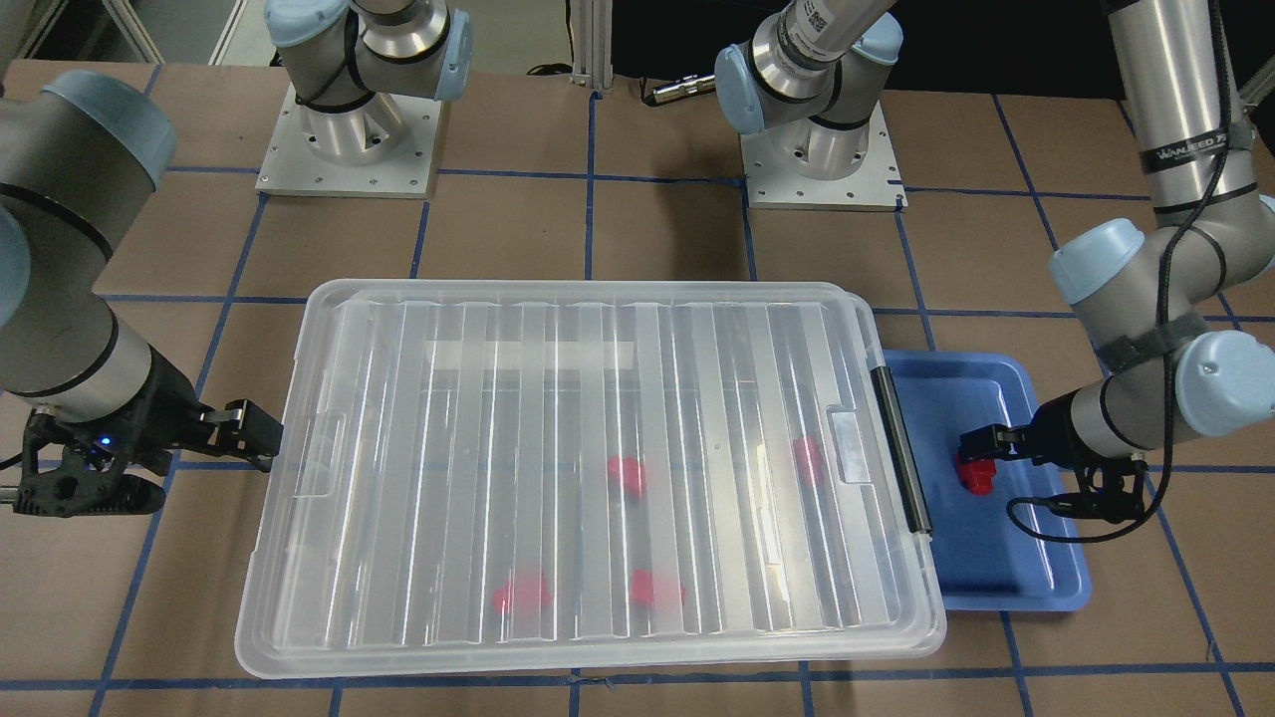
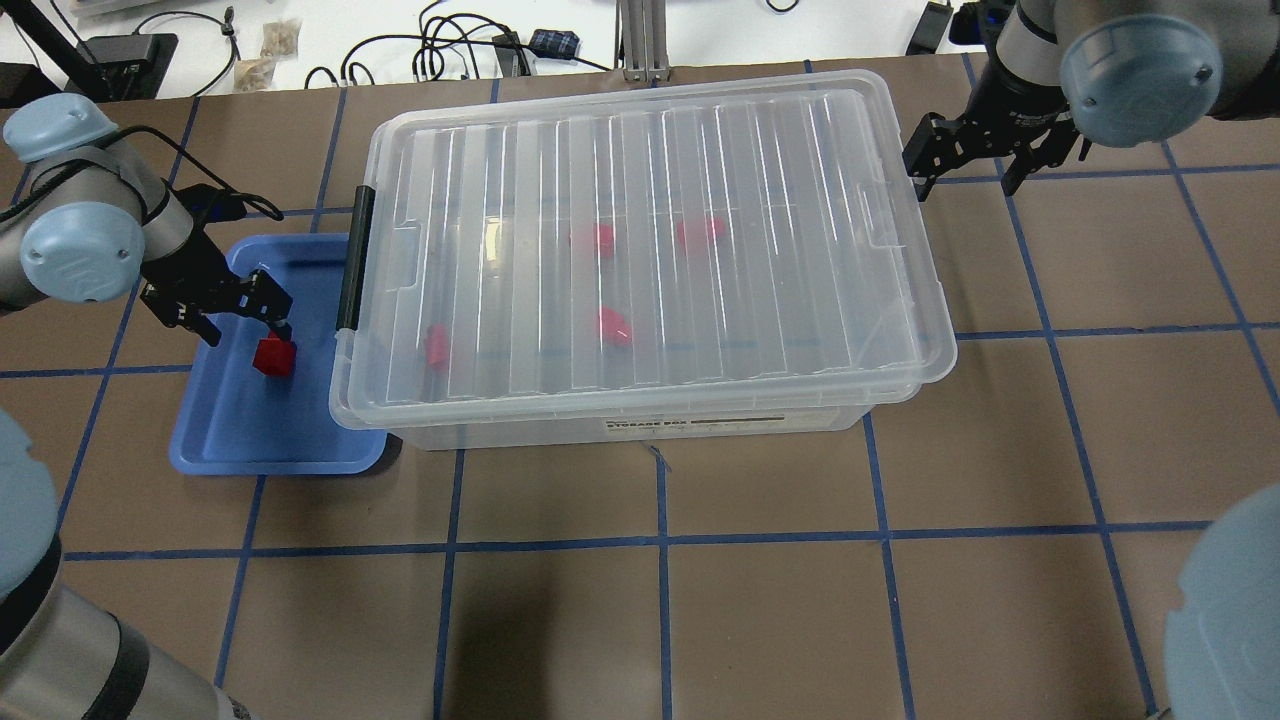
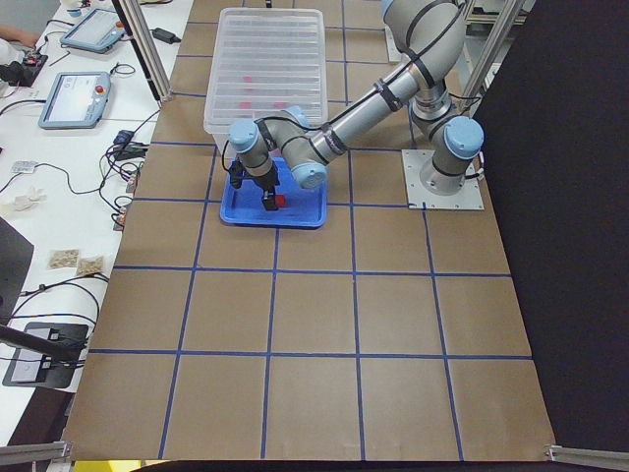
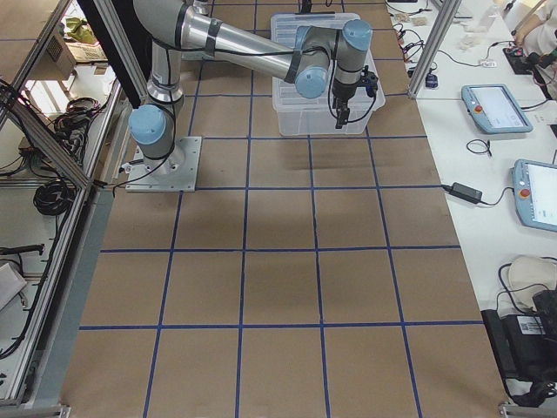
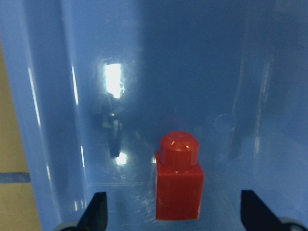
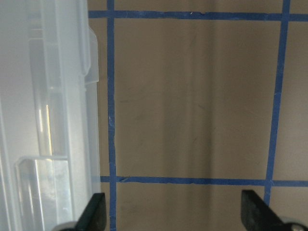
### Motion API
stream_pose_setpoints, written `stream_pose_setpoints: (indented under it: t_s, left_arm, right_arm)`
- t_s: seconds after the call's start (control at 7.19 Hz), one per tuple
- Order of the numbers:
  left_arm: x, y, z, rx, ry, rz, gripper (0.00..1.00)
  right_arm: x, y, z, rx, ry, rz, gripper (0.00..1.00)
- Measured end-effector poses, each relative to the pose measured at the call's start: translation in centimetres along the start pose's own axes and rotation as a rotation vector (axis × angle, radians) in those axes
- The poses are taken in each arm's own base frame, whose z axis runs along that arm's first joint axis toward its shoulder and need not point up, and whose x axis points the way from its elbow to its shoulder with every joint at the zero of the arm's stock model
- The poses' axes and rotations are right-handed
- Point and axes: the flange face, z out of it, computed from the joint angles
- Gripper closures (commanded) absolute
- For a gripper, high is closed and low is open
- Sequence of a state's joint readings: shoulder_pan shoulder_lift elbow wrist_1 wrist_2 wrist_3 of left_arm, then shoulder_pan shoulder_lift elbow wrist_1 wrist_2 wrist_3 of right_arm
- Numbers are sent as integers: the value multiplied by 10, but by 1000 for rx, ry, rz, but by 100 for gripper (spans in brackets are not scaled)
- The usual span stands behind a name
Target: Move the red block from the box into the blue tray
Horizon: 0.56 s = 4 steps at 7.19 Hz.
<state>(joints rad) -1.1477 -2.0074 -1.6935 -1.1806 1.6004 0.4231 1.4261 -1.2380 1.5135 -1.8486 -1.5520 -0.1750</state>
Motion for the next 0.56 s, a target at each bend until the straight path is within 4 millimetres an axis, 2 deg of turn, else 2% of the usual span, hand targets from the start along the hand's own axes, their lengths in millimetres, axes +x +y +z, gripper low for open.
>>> stream_pose_setpoints:
  t_s: [0.14, 0.28, 0.56]
  left_arm:
    - [3, 2, -24, 25, -14, 0, 0]
    - [8, 8, -54, 42, -24, 2, 0]
    - [19, 24, -120, 64, -32, -1, 0]
  right_arm:
    - [0, -1, -4, 10, 4, -2, 0]
    - [0, -2, -20, 34, 10, -4, 0]
    - [-13, 17, -77, 76, 13, -8, 0]
